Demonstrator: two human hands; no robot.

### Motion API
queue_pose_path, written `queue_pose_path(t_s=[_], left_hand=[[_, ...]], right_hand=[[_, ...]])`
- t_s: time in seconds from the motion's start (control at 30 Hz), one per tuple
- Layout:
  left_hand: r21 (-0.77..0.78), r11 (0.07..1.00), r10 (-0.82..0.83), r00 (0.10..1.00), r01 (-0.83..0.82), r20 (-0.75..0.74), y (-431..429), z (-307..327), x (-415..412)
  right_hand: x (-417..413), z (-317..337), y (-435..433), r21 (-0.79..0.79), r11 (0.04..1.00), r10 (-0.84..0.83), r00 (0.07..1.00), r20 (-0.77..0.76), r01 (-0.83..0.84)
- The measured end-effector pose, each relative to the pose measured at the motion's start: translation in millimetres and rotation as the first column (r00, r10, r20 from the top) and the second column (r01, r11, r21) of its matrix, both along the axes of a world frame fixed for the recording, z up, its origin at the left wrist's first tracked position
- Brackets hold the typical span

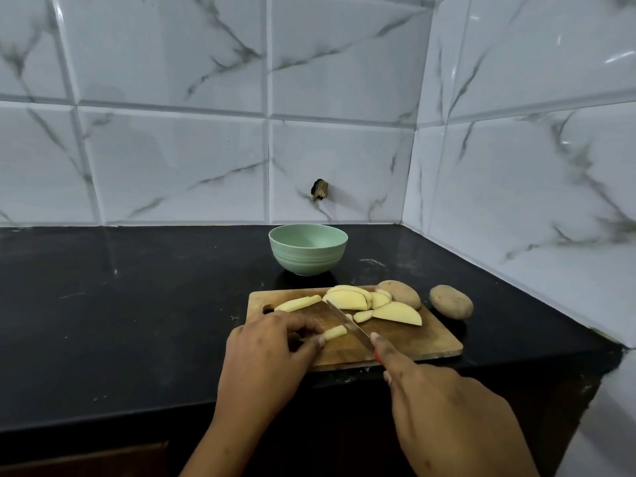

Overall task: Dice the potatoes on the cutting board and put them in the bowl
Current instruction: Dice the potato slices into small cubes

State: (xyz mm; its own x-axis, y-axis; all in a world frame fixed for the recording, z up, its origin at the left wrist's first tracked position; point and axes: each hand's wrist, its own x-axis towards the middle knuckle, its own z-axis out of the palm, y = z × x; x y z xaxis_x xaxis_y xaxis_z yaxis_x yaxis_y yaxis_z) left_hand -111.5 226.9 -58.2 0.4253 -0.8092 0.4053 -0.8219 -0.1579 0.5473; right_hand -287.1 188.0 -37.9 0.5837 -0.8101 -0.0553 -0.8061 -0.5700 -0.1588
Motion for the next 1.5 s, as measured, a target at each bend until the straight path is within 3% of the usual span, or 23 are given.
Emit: queue_pose_path(t_s=[0.2,0.33,0.43,0.57,0.73,0.97,1.2,1.4,1.5], left_hand=[[0.009,1.000,0.003,1.000,-0.003,-0.010,-0.7,1.0,0.3],[-0.010,1.000,-0.004,1.000,0.004,-0.016,1.8,-0.9,1.3],[-0.010,1.000,-0.007,1.000,0.007,-0.010,2.1,-3.0,4.2],[-0.024,1.000,-0.018,0.999,0.017,-0.027,1.7,-3.1,5.0],[-0.031,0.999,-0.014,0.997,0.012,-0.075,1.6,-3.2,6.8],[-0.115,0.993,0.000,0.984,-0.022,-0.180,5.2,-3.5,5.3],[-0.122,0.992,-0.044,0.972,0.016,-0.233,6.5,-4.2,7.5],[-0.146,0.989,-0.042,0.960,0.001,-0.277,5.6,-5.8,8.9],[-0.160,0.987,-0.054,0.961,0.010,-0.271,5.1,-6.4,9.0]], right_hand=[[15.5,-5.3,-1.1,0.023,0.999,-0.030,0.991,-0.134,0.034],[9.3,0.5,1.2,-0.033,0.999,0.023,0.998,-0.054,-0.025],[5.6,5.7,3.5,0.026,0.999,0.034,0.999,-0.039,-0.033],[16.2,3.8,5.1,0.119,0.993,0.007,0.992,-0.129,0.008],[16.1,-0.1,5.7,-0.043,0.998,0.042,0.997,-0.063,-0.045],[16.8,5.5,9.2,0.075,0.997,0.034,0.993,-0.117,-0.025],[17.3,-0.4,9.3,-0.062,0.995,0.080,0.995,-0.059,-0.084],[17.8,9.8,13.8,0.115,0.991,0.085,0.990,-0.108,-0.073],[27.8,2.9,13.6,0.067,0.996,0.071,0.983,-0.167,-0.060]])
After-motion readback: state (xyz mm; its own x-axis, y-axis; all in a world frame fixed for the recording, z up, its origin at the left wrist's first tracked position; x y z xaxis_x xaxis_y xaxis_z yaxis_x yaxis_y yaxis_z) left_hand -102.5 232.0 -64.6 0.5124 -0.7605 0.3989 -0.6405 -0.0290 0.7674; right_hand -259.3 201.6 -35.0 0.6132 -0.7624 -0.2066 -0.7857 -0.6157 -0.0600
